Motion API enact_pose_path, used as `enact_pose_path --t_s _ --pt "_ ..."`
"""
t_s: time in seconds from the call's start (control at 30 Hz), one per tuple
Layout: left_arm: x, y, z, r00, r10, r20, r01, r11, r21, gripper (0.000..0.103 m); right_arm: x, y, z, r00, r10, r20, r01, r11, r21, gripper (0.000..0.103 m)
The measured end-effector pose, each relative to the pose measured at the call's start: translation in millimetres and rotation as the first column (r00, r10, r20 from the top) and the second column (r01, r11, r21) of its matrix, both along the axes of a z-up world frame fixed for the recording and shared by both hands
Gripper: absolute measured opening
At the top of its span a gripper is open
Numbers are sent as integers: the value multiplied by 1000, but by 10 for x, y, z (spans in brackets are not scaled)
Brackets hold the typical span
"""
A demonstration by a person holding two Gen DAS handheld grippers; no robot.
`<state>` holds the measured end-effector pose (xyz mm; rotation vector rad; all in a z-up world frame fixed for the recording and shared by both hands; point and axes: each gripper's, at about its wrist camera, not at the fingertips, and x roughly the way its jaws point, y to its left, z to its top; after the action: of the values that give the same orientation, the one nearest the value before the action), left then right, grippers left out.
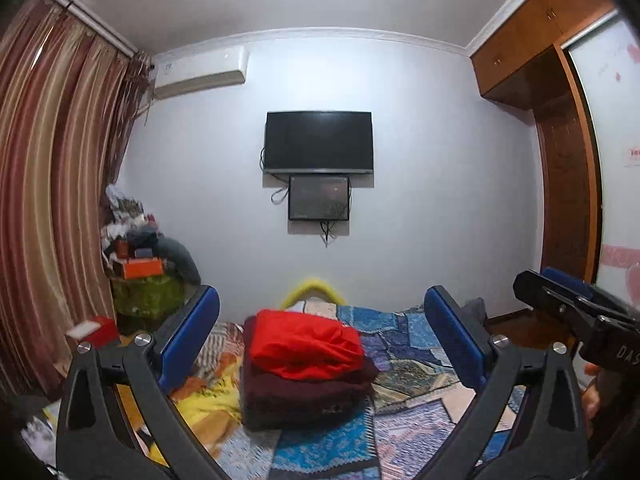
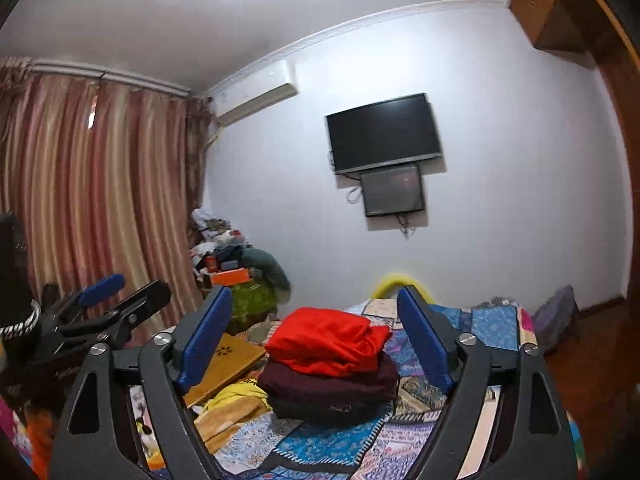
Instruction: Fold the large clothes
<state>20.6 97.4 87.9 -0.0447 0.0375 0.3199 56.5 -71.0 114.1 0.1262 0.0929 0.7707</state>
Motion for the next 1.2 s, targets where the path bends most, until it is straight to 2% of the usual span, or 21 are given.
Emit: enact_pose_path --t_s 0.1,0.17,0.23,0.43,1.2 --pt "-18 -55 -68 1000 25 -19 -25 1000 11 103 -12 -18 16 999 -34 -13 34 999 7 86" --pt "-24 -79 -102 999 38 -31 -37 999 29 103 -24 -17 32 999 -41 -13 41 999 0 94" --pt "-35 -118 -135 998 45 -39 -44 998 34 103 -64 -22 37 999 -46 -2 46 999 -5 97" --pt "-13 -89 -172 998 35 -49 -34 999 14 103 -118 0 3 998 -56 21 56 998 -31 97" --pt "48 -2 -254 997 34 -67 -37 999 -31 103 -106 -34 -127 998 -66 -17 65 994 -83 97"
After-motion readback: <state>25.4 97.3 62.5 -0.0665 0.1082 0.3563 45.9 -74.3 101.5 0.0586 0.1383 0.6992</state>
